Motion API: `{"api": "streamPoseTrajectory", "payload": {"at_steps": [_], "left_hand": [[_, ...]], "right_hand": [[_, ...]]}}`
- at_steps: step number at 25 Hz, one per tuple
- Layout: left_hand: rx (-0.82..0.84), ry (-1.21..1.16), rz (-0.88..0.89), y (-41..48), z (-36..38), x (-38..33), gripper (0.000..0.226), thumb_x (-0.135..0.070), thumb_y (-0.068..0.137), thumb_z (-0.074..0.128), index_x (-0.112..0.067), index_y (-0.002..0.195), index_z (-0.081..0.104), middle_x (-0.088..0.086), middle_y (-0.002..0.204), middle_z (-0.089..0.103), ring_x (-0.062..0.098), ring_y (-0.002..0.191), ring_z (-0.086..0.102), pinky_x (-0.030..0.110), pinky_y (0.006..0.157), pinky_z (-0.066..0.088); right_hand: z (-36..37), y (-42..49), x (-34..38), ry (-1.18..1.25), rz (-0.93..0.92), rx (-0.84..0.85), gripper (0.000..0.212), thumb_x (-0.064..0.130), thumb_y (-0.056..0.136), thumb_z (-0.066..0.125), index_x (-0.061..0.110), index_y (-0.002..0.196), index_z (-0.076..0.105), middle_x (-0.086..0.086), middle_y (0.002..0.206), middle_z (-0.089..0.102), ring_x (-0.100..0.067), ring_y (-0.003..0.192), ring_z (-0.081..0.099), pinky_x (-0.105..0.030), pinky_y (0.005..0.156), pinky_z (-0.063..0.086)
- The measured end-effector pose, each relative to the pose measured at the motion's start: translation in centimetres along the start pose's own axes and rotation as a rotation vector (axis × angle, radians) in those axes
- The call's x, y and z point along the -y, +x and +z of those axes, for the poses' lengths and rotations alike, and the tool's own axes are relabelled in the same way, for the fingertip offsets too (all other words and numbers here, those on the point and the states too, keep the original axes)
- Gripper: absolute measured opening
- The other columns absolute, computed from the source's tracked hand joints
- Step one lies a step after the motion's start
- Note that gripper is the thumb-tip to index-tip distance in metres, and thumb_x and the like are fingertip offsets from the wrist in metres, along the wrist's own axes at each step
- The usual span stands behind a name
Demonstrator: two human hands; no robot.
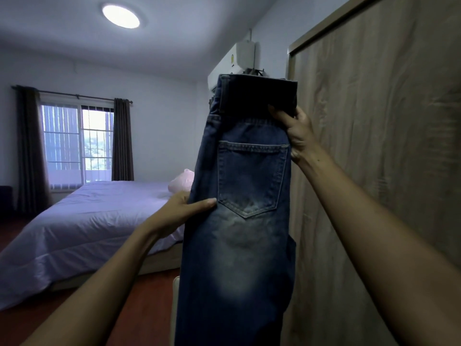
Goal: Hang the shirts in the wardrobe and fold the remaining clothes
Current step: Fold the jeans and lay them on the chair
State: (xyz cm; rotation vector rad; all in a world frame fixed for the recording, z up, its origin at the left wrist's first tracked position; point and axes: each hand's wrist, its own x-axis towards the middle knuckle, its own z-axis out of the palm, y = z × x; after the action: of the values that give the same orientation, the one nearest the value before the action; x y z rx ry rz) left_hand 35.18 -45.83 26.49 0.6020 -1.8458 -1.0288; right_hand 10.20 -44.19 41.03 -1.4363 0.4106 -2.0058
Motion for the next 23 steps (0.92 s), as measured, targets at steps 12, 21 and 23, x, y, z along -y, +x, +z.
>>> {"api": "streamPoseTrajectory", "payload": {"at_steps": [12, 21, 23], "left_hand": [[0.072, -0.329, -0.33, -7.2, 3.9, 10.9, 0.089, -0.052, 0.047, 0.087, 0.005, 0.111, 0.061, 0.014, 0.103, 0.07, 0.023, 0.093, 0.066, 0.029, 0.076, 0.054], [-0.088, -0.379, -0.297, -7.0, 7.8, 8.5, 0.036, -0.034, 0.072, 0.073, -0.017, 0.06, 0.044, -0.004, 0.051, 0.042, 0.006, 0.048, 0.036, 0.02, 0.045, 0.031], [-0.098, -0.399, -0.328, -6.3, 7.9, 8.0, 0.037, -0.035, 0.073, 0.074, -0.021, 0.057, 0.043, 0.001, 0.056, 0.041, 0.01, 0.053, 0.037, 0.024, 0.05, 0.032]], "right_hand": [[-2.5, 1.6, -3.1, -0.2, 0.171, -0.203, 0.029, -0.002, 0.076, 0.073, 0.0, 0.103, 0.061, -0.019, 0.099, 0.068, -0.027, 0.079, 0.069, -0.04, 0.073, 0.059], [-14.4, -11.4, -14.7, -0.385, 1.013, -0.271, 0.014, 0.01, 0.094, 0.052, 0.004, 0.083, 0.057, -0.01, 0.071, 0.064, -0.021, 0.067, 0.063, -0.032, 0.062, 0.057], [-16.3, -16.5, -17.1, -0.355, 1.137, -0.277, 0.015, 0.011, 0.095, 0.05, 0.001, 0.086, 0.057, -0.01, 0.074, 0.064, -0.02, 0.069, 0.062, -0.032, 0.07, 0.054]]}}
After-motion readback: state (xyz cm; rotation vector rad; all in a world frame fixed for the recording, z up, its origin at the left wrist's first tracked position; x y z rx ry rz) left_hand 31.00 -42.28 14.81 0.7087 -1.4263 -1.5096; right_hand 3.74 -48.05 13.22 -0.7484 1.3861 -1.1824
